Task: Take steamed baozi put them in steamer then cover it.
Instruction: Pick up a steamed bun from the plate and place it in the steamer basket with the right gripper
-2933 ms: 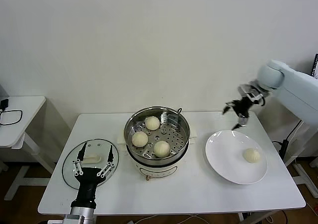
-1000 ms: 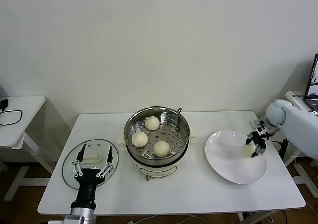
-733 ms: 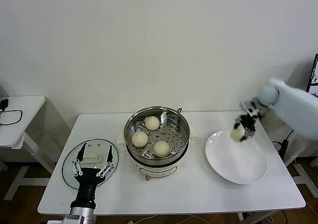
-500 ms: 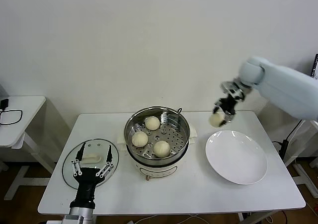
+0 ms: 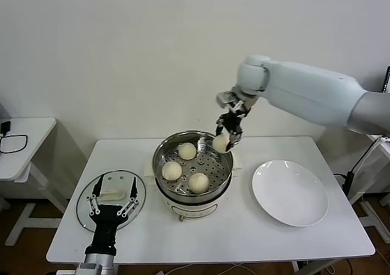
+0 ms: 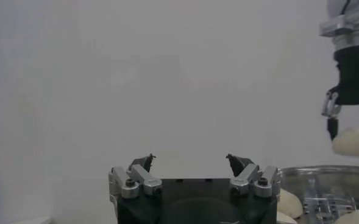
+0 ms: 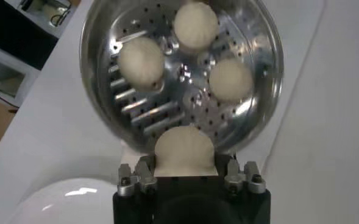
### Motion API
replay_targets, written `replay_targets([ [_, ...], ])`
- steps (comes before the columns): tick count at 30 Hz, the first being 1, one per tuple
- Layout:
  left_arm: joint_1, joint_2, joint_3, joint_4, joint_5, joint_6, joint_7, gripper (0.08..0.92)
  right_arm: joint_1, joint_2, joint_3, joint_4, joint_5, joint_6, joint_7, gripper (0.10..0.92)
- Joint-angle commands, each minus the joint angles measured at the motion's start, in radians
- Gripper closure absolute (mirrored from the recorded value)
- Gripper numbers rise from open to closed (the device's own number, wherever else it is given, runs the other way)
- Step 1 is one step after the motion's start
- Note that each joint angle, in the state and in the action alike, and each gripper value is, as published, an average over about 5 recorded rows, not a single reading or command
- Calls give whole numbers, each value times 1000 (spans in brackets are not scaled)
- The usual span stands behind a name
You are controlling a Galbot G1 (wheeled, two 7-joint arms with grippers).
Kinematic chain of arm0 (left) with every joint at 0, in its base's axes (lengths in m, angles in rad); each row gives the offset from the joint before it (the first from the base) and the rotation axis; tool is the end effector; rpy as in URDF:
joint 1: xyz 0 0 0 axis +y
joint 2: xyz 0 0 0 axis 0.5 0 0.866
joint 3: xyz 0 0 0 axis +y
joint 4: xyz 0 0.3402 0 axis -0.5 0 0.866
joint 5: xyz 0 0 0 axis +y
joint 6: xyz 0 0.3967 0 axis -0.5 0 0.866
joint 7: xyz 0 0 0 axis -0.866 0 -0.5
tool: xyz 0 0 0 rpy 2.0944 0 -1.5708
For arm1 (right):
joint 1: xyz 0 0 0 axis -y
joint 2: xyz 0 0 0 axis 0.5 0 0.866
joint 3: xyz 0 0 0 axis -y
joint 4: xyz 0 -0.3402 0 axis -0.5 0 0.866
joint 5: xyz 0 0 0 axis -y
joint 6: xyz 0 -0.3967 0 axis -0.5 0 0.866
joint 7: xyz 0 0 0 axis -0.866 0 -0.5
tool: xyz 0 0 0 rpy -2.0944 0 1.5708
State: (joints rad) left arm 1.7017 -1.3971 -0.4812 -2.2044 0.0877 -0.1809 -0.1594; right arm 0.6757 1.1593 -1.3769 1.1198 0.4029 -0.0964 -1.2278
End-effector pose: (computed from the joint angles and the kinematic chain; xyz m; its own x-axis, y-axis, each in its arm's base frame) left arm 0.1888 0.0049 -0.2786 -0.9846 0.0136 -0.1741 -0.0169 0.9849 0.1723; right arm 0.6159 0.1044 -0.0225 -0.0590 -0.1926 0.9795 -0.8587 -0.4906 -0.1482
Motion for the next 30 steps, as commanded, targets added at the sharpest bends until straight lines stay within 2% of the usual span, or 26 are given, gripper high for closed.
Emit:
replay_targets([
  [1,2,-1,-6,-2,0,-1,-1,177,-47,101,-52,13,-22,-24,38,364],
  [22,2,-4,-13,0,0,-4,-3,177,-106,114,-52,-59,-102,-21,59,351],
  [25,1,-5,-14,-1,-1,-4,-4,177,-109,114,-49,-59,-101,-20,67,329],
  [30,3,-4,-18,-1,-1,-5,-6,177,-114,104,-35,-50,-99,-19,74,231],
])
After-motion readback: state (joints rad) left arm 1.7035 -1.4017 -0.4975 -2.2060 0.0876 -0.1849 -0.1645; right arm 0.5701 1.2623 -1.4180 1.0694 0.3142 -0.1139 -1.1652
